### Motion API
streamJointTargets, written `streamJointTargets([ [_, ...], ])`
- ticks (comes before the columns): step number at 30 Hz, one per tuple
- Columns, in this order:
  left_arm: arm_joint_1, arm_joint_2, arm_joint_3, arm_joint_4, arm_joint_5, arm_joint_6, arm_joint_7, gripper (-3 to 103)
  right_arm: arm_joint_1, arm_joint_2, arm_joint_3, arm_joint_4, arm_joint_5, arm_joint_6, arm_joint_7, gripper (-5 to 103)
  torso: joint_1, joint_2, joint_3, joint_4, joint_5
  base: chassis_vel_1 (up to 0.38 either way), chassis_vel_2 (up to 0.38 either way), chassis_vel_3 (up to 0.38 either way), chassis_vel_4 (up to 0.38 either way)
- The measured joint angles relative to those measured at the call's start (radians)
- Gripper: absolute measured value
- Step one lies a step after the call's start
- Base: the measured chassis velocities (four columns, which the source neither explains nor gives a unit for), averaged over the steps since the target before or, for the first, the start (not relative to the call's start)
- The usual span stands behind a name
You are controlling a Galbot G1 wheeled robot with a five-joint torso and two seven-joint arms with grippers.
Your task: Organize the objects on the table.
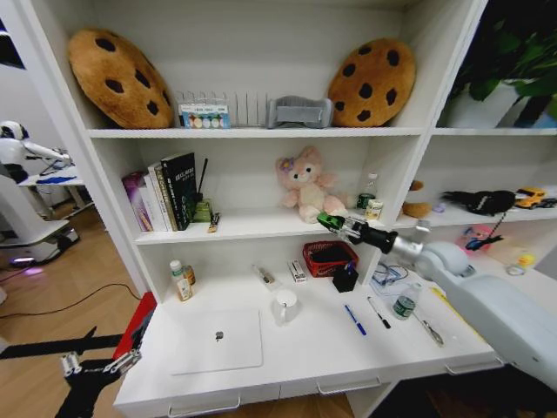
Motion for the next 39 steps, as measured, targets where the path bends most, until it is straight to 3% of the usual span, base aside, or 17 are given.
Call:
streamJointTargets([
  [1,0.0,0.0,0.0,0.0,0.0,0.0,0.0,100,0.076,0.028,-0.068,-0.029,0.013,-0.013,0.013,37,0.0,0.0,0.0,0.0,-0.0009,0.0,0.0,0.0,0.0],
  [2,0.0,0.0,0.0,0.0,0.0,0.0,0.0,100,0.076,0.028,-0.068,-0.029,0.013,-0.013,0.013,37,0.0,0.0,0.0,0.0,-0.0009,0.0,0.0,0.0,0.0],
  [4,0.0,0.0,0.0,0.0,0.0,0.0,0.0,100,0.258,0.135,-0.244,-0.133,0.049,-0.039,0.044,37,0.0,0.0,0.0,0.0,-0.0006,0.0,0.0,0.0,0.0],
  [5,0.0,0.0,0.0,0.0,0.0,0.0,0.0,100,0.258,0.135,-0.244,-0.133,0.049,-0.039,0.044,37,0.0,0.0,0.0,0.0,-0.0006,0.0,0.0,0.0,0.0],
  [6,0.0,0.0,0.0,0.0,0.0,0.0,0.0,100,0.362,0.223,-0.371,-0.214,0.11,-0.074,0.063,37,0.0,0.0,0.0,0.0004,-0.0004,0.0,0.0,0.0,0.0],
  [8,0.0,0.0,0.0,0.0,0.0,0.0,0.0,100,0.48,0.316,-0.509,-0.364,0.127,-0.108,0.01,37,0.0,0.0,0.0,0.0004,-0.0008,0.0,0.0,0.0,0.0],
  [11,0.0,0.0,0.0,0.0,0.0,0.0,0.0,100,0.562,0.371,-0.583,-0.507,0.089,-0.11,-0.055,37,0.0,0.0,0.0,0.0003,-0.0006,0.0,0.0,0.0,0.0],
  [14,0.0,0.0,0.0,0.0,0.0,0.0,0.0,100,0.614,0.41,-0.618,-0.623,0.042,-0.104,-0.106,37,0.0,0.0,0.0,-0.0001,-0.0006,0.0,0.0,0.0,0.0],
  [20,0.0,0.0,0.0,0.0,0.0,0.0,0.0,100,0.646,0.446,-0.651,-0.696,0.028,-0.092,-0.156,37,0.0,0.0,0.0,-0.0004,-0.0004,0.0,0.0,0.0,0.0],
  [29,0.0,0.0,0.0,0.0,0.0,0.0,0.0,100,0.628,0.517,-0.655,-0.736,-0.011,-0.066,-0.153,37,0.0,0.0,0.0,0.0,-0.0004,0.0,0.0,0.0,0.0],
  [39,0.0,0.0,0.0,0.0,0.0,0.0,0.0,100,0.636,0.542,-0.661,-0.761,-0.019,-0.062,-0.151,36,0.0,0.0,0.0,0.0,-0.0004,0.0,0.0,0.0,0.0],
])
